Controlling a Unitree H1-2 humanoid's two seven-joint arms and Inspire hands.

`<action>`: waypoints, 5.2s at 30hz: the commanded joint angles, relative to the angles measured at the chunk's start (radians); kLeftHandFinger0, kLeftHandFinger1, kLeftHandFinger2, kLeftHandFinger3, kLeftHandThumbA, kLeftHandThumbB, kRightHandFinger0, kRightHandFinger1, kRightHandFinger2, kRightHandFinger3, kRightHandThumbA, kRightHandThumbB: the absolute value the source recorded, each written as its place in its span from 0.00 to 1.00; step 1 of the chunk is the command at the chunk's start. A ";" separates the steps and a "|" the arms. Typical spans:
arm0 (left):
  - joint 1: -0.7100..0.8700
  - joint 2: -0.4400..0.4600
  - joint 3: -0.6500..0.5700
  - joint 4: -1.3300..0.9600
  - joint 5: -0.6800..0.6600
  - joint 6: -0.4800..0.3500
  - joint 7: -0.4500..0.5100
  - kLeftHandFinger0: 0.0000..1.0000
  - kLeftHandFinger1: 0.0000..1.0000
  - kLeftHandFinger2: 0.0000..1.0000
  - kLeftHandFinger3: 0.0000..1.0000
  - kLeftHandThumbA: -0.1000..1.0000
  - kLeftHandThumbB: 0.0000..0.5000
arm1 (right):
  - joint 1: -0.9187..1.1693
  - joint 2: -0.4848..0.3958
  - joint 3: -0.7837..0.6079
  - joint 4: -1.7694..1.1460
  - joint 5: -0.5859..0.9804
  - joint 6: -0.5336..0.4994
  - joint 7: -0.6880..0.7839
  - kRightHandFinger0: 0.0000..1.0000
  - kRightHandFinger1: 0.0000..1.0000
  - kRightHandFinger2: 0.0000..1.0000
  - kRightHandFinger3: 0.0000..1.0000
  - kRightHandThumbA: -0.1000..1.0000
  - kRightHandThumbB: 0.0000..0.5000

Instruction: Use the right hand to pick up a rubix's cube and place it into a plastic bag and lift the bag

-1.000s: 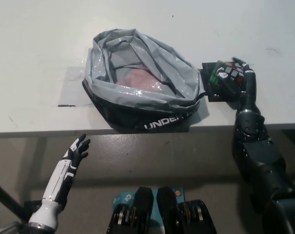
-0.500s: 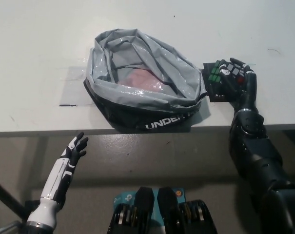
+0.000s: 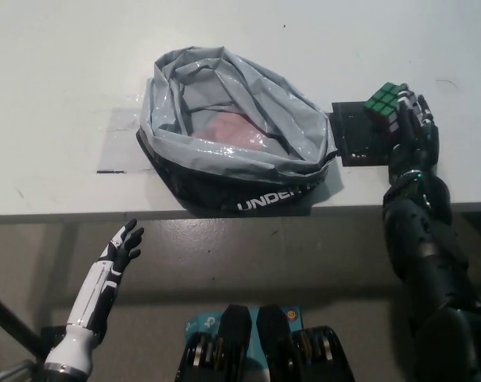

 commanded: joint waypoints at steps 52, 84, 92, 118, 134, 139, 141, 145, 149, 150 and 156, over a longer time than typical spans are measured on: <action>0.017 0.006 -0.005 -0.031 0.044 -0.040 0.005 0.97 1.00 1.00 1.00 0.97 0.16 | -0.088 -0.005 0.635 -0.411 -0.173 0.181 0.027 0.02 0.52 0.88 0.87 0.00 0.24; -0.001 0.001 -0.065 0.008 0.070 -0.062 -0.004 0.91 1.00 1.00 1.00 0.95 0.22 | 0.013 -0.147 0.749 -0.641 -0.183 0.335 0.461 1.00 1.00 1.00 1.00 0.62 0.79; 0.007 0.004 -0.071 0.005 0.076 -0.064 0.002 0.89 1.00 1.00 1.00 0.92 0.17 | 0.024 -0.170 0.736 -0.628 -0.218 0.325 0.485 1.00 1.00 1.00 1.00 0.72 0.83; 0.008 0.007 -0.058 -0.007 0.091 -0.061 0.009 0.87 1.00 1.00 1.00 0.95 0.21 | -0.018 -0.195 0.860 -0.541 -0.752 0.381 0.084 1.00 1.00 1.00 1.00 0.75 0.97; 0.004 0.015 -0.043 -0.009 0.090 -0.074 0.011 0.88 1.00 1.00 1.00 0.96 0.24 | 0.018 -0.119 0.884 -0.491 -0.736 0.426 0.168 1.00 1.00 1.00 1.00 0.77 0.98; -0.003 0.019 -0.043 -0.014 0.097 -0.063 0.006 0.88 1.00 1.00 1.00 0.95 0.23 | 0.009 -0.123 0.868 -0.467 -0.726 0.436 0.188 1.00 1.00 1.00 1.00 0.81 1.00; -0.004 0.019 -0.043 -0.015 0.098 -0.064 0.006 0.87 1.00 1.00 1.00 0.95 0.21 | 0.007 -0.124 0.856 -0.465 -0.706 0.443 0.209 1.00 1.00 1.00 1.00 0.80 1.00; 0.001 0.018 -0.044 -0.012 0.101 -0.073 0.008 0.87 1.00 1.00 1.00 0.95 0.22 | 0.007 -0.121 0.834 -0.451 -0.674 0.449 0.244 1.00 1.00 1.00 1.00 0.78 1.00; 0.000 0.022 -0.044 -0.009 0.108 -0.080 0.009 0.86 1.00 1.00 1.00 0.96 0.22 | -0.008 -0.120 0.845 -0.394 -0.704 0.468 0.235 1.00 1.00 1.00 1.00 0.76 1.00; -0.002 0.022 -0.043 -0.009 0.109 -0.079 0.010 0.86 1.00 1.00 1.00 0.97 0.22 | -0.013 -0.120 0.847 -0.384 -0.710 0.469 0.230 1.00 1.00 1.00 1.00 0.76 1.00; -0.003 0.020 -0.040 -0.007 0.101 -0.077 0.007 0.86 0.98 1.00 1.00 0.97 0.23 | -0.023 -0.130 0.859 -0.359 -0.750 0.480 0.192 1.00 1.00 1.00 1.00 0.76 1.00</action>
